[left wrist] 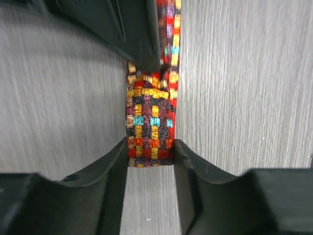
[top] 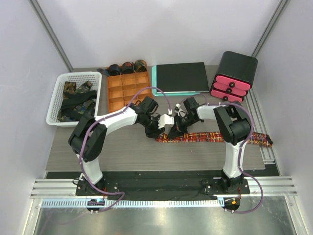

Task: Roll the ties
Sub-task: Roll the tie at the center of the board.

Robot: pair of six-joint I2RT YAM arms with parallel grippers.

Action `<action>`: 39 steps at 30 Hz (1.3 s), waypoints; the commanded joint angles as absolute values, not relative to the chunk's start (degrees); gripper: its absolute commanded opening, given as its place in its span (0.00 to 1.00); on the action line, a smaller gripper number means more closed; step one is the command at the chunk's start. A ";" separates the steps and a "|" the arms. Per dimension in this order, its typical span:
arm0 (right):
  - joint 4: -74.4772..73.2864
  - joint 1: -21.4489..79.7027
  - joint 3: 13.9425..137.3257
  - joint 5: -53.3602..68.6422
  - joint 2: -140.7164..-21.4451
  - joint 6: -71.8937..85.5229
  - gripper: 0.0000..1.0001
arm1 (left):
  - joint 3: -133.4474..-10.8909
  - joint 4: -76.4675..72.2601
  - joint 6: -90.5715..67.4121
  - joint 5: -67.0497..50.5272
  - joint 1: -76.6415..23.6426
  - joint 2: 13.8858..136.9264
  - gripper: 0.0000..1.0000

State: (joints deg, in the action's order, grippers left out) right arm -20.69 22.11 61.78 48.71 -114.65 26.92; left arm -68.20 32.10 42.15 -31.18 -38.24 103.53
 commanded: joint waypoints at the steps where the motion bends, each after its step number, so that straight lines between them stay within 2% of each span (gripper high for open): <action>1: -20.22 23.03 62.31 41.92 -117.07 24.70 0.01 | -72.33 31.99 40.78 -35.68 -39.99 101.86 0.38; 12: -19.43 23.29 62.49 43.15 -117.07 25.92 0.01 | -76.38 27.68 34.72 -31.29 -45.61 110.12 0.35; 21: -19.69 23.20 62.58 47.02 -114.26 27.24 0.01 | -73.31 28.21 34.54 -26.81 -45.79 111.45 0.35; 32: -29.79 22.06 65.30 50.01 -108.37 23.30 0.26 | -71.01 28.39 35.77 -25.66 -45.70 112.15 0.32; 39: -31.12 20.57 64.51 50.27 -106.79 23.11 0.32 | -71.28 28.39 36.30 -25.84 -45.79 112.33 0.33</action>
